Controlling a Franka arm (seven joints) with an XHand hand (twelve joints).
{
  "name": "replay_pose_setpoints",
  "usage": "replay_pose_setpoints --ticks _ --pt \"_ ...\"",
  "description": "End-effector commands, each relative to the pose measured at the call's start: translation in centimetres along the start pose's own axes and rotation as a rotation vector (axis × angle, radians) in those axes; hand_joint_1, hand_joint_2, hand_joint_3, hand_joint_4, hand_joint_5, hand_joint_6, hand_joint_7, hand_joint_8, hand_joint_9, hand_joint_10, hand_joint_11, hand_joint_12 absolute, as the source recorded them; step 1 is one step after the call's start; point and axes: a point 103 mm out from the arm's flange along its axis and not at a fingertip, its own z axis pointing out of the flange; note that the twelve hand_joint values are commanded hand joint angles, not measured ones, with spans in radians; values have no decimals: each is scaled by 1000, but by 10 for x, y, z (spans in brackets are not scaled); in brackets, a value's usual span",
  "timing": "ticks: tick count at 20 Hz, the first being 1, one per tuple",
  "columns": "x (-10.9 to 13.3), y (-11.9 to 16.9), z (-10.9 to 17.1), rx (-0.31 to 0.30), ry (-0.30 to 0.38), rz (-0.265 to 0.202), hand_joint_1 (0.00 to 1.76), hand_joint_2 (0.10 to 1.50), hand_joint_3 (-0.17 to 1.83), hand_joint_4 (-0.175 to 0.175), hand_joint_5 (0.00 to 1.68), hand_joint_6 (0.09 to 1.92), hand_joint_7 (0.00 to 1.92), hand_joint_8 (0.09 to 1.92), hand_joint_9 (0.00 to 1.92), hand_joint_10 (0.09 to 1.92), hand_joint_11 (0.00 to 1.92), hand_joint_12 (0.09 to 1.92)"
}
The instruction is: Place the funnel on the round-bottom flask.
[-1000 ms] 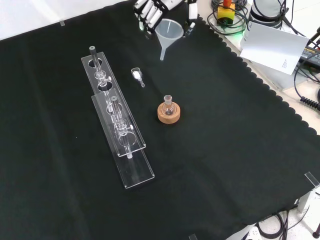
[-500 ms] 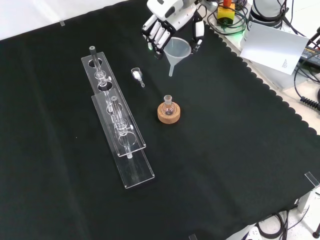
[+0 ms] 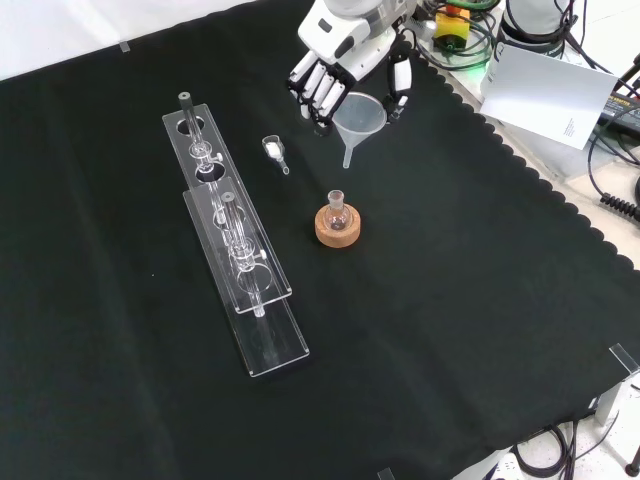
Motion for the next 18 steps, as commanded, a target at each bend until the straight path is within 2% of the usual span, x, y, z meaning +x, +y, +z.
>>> replay_pose_setpoints --ticks 1,11,18 --pt "2 7 1 -7 3 -10 913 635 777 -13 565 906 581 858 447 620 40 1433" --pt "8 17 5 -19 18 -33 914 635 777 -14 565 907 576 858 456 621 41 1432" --pt "3 23 9 -17 28 -35 916 635 778 -18 560 905 576 860 471 624 43 1432"
